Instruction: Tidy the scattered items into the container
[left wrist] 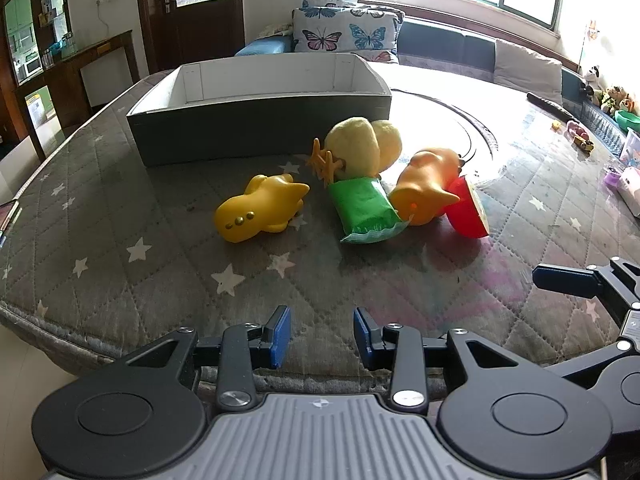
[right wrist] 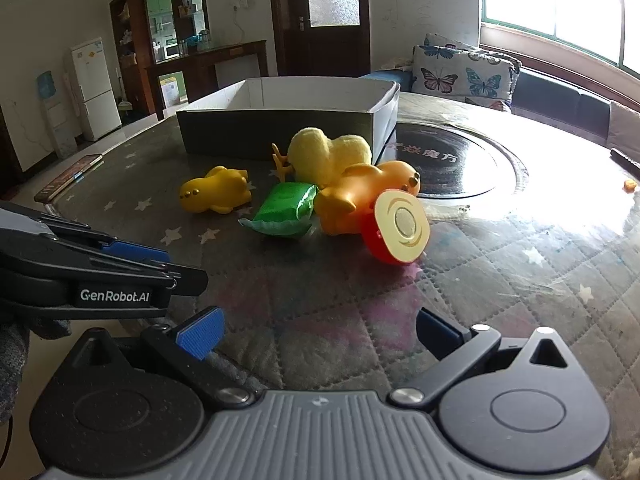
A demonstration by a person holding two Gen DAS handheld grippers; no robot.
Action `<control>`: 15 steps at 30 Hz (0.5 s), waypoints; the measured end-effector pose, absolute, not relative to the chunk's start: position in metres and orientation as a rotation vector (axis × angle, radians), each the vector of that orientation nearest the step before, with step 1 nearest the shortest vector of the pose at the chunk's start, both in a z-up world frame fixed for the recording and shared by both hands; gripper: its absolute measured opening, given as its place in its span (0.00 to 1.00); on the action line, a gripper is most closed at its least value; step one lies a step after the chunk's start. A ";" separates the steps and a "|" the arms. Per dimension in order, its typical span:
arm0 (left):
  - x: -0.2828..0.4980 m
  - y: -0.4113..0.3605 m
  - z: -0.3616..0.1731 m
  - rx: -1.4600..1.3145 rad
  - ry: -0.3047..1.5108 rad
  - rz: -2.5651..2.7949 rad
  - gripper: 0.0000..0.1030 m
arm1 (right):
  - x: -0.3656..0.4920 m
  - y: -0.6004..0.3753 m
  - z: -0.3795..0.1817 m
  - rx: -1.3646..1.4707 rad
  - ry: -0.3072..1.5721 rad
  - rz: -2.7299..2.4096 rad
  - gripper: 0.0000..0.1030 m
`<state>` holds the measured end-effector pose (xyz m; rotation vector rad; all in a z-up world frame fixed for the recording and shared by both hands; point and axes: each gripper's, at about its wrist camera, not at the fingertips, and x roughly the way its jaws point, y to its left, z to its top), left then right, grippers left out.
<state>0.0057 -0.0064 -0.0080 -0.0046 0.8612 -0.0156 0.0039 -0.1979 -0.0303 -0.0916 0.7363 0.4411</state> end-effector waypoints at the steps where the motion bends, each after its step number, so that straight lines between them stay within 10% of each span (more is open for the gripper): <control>1: 0.006 -0.007 -0.008 -0.005 0.861 -0.016 0.37 | 0.004 -0.198 -0.030 -0.091 0.734 0.443 1.00; 15: 0.012 -0.001 -0.005 -0.021 0.856 -0.015 0.36 | 0.009 -0.192 -0.024 -0.099 0.711 0.475 1.00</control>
